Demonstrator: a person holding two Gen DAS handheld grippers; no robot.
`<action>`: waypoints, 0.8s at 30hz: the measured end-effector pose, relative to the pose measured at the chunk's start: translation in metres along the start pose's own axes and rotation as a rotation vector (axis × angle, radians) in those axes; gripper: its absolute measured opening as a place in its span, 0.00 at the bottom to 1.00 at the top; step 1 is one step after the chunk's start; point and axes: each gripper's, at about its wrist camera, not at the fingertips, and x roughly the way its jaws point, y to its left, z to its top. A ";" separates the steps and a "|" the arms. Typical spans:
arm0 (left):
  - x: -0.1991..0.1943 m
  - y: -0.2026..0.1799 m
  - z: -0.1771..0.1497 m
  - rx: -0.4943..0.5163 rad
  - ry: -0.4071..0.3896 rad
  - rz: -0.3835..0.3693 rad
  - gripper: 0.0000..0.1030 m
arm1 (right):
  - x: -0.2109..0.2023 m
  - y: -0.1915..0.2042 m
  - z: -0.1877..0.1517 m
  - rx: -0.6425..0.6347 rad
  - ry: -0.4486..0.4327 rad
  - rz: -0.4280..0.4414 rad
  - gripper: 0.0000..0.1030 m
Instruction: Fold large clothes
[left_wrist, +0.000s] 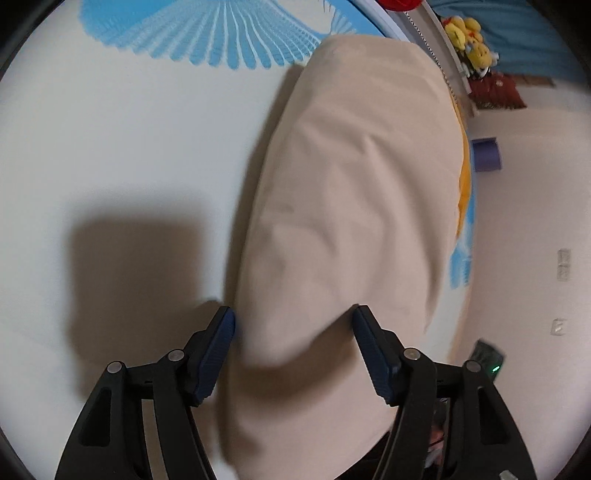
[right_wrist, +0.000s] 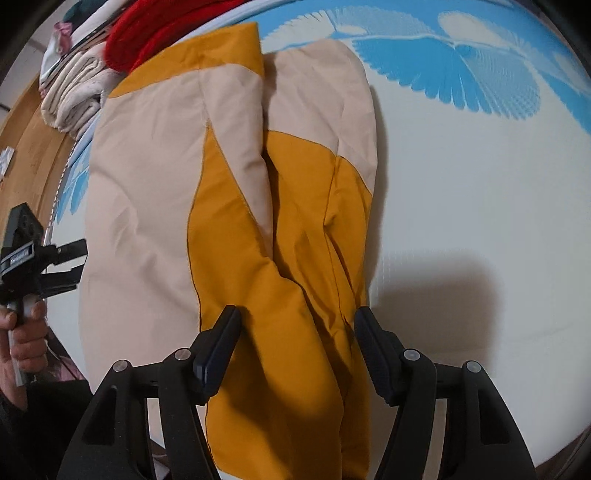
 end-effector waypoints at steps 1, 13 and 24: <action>0.005 0.000 0.004 -0.001 0.004 -0.014 0.69 | 0.002 -0.001 0.000 0.005 0.005 0.003 0.58; -0.007 -0.028 0.025 0.102 -0.131 -0.032 0.37 | -0.003 0.021 -0.001 -0.059 -0.070 0.034 0.11; -0.100 0.002 0.043 0.125 -0.360 0.184 0.37 | -0.011 0.103 0.031 -0.144 -0.240 0.087 0.10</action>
